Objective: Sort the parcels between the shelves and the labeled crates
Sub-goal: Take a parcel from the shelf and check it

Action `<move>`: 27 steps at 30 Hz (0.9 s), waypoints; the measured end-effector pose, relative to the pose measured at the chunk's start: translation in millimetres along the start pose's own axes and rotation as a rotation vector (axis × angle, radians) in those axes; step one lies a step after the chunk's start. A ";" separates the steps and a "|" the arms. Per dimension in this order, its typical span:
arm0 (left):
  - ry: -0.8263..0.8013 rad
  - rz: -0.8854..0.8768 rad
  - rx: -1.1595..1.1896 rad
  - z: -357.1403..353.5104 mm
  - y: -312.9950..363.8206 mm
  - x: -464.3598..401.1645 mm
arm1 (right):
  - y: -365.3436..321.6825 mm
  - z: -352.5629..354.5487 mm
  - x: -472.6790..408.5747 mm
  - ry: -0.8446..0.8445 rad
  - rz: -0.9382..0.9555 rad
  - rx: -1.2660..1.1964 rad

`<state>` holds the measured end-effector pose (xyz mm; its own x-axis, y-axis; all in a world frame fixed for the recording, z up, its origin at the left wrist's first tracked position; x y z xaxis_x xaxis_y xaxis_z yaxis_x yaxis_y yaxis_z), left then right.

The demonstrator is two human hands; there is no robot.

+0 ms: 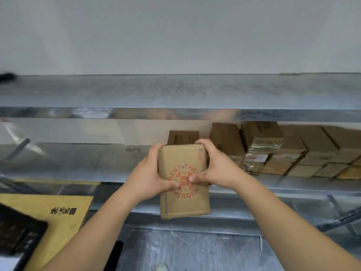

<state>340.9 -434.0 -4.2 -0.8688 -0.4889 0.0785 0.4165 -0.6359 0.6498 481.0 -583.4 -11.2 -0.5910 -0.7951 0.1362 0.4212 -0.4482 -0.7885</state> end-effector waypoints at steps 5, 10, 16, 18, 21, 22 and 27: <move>0.085 0.008 0.078 20.2 0.3 50.7 | -29.7 -19.5 29.1 -0.072 0.056 -0.136; 0.158 0.028 0.040 48.0 -15.3 95.2 | -71.1 -44.9 47.8 -0.101 0.096 -0.100; 0.189 0.117 -0.006 75.5 -42.8 133.0 | -105.6 -82.5 50.9 -0.131 0.087 -0.091; 0.195 0.179 0.005 83.9 -59.1 147.9 | -113.5 -98.4 51.7 -0.182 0.065 -0.156; 0.178 0.231 0.003 94.4 -87.8 172.5 | -125.9 -129.9 50.1 -0.281 0.080 -0.160; 0.166 0.233 0.013 97.9 -96.9 180.6 | -132.6 -141.2 48.7 -0.302 0.107 -0.117; 0.191 0.187 0.051 127.1 -138.9 222.7 | -168.1 -205.9 47.3 -0.350 0.147 -0.060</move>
<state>55.5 -378.6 19.1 -0.7097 -0.7020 0.0596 0.5465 -0.4953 0.6753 240.5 -461.6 4.3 -0.2523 -0.9451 0.2078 0.4364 -0.3028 -0.8473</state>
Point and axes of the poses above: each hand's wrist, its own x-axis away from the middle knuckle, its own z-axis out of the back of the hand, y = z × x, the point moved 8 cm from there along -x, towards the middle knuckle, and after that the axes turned 1 degree about -x, right-handed, at the moved point
